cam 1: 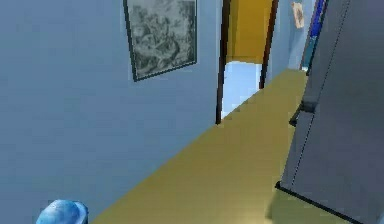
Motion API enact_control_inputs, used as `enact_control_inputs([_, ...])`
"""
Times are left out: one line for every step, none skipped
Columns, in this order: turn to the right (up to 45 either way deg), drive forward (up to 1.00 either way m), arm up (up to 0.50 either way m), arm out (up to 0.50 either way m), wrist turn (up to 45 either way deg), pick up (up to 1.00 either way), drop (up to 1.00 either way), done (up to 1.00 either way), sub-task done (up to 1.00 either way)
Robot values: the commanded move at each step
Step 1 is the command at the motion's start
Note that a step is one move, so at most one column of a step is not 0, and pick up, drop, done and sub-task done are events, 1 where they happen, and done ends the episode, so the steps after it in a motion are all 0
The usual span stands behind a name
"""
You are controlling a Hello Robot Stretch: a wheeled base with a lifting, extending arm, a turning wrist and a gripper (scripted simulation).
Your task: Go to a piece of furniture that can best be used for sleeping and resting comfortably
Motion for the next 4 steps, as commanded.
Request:
enact_control_inputs([12.0,0.0,0.0,0.0,0.0,0.0,0.0,0.0,0.0])
enact_control_inputs([0.0,1.0,0.0,0.0,0.0,0.0,0.0,0.0,0.0])
enact_control_inputs([6.0,0.0,0.0,0.0,0.0,0.0,0.0,0.0,0.0])
enact_control_inputs([0.0,0.35,0.0,0.0,0.0,0.0,0.0,0.0,0.0])
